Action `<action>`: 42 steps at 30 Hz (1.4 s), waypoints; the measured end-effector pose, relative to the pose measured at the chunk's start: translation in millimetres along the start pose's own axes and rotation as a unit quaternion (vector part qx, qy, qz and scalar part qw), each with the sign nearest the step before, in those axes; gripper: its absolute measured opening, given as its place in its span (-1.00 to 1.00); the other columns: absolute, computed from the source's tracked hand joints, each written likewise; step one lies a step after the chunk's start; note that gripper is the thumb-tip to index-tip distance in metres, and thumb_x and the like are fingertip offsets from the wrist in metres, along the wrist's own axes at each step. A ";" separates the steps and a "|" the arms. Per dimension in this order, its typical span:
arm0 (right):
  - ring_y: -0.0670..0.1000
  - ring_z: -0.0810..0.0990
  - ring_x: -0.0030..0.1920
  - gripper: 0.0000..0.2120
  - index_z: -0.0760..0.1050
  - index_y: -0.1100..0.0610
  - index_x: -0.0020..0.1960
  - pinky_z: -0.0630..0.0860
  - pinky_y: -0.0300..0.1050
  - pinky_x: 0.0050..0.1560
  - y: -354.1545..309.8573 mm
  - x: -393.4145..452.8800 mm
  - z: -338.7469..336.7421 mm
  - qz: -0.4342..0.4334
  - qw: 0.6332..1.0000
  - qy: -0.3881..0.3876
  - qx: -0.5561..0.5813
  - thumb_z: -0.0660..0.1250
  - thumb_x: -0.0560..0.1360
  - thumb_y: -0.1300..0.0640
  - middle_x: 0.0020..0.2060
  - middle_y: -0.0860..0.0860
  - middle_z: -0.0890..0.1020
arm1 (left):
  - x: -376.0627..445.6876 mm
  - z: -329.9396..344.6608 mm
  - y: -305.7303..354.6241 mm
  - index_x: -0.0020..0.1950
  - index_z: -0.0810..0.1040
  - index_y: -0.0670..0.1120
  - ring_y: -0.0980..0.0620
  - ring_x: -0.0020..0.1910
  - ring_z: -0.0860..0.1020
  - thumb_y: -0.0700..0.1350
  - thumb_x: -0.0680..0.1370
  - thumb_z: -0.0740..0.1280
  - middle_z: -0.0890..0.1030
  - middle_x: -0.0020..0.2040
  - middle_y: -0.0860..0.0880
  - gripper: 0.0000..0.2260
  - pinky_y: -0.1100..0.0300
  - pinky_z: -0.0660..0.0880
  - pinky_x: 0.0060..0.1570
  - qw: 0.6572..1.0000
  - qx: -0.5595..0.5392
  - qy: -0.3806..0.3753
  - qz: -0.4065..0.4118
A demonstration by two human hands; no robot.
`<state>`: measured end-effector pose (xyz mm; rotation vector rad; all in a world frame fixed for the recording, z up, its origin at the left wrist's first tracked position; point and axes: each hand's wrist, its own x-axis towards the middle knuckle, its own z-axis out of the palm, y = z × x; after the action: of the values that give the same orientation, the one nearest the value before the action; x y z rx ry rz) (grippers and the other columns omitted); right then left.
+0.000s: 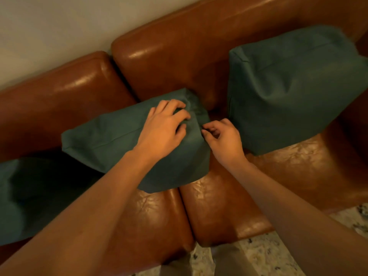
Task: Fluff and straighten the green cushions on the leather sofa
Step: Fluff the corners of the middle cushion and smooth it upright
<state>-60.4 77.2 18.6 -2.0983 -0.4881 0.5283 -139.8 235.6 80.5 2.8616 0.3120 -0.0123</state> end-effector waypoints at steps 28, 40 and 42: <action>0.05 0.50 -0.04 -0.95 0.58 0.05 -0.15 0.43 0.19 0.07 -18.5 -25.8 4.9 0.063 0.994 0.064 0.058 0.39 0.48 0.10 -0.18 -0.03 0.50 | -17.5 -4.8 6.3 -0.06 0.52 -0.03 -0.06 0.36 0.40 -0.16 0.44 0.38 0.55 0.13 0.01 -0.89 0.06 0.23 0.18 0.998 0.014 0.068 0.001; 0.05 0.48 0.00 -0.93 0.61 0.03 -0.08 0.43 0.12 0.11 -44.0 15.0 -5.3 -0.097 0.985 -0.124 -0.068 0.35 0.52 0.10 -0.23 -0.16 0.39 | -22.4 -1.0 2.0 0.04 0.55 0.00 -0.06 0.39 0.38 -0.07 0.48 0.35 0.54 0.16 0.00 -0.85 0.04 0.24 0.20 0.997 0.030 0.069 0.009; 0.05 0.51 -0.02 -0.94 0.62 0.06 -0.10 0.45 0.10 0.08 -41.7 12.9 -5.2 -0.086 0.993 -0.073 -0.034 0.37 0.50 0.12 -0.21 -0.13 0.42 | -20.5 -3.6 0.8 0.14 0.53 0.01 -0.05 0.39 0.37 -0.03 0.49 0.35 0.52 0.17 0.01 -0.77 0.03 0.26 0.20 0.998 0.040 0.057 0.006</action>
<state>-52.8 102.4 53.8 -2.0672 -0.7746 0.5736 -159.8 231.4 85.0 2.9494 0.3225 0.1443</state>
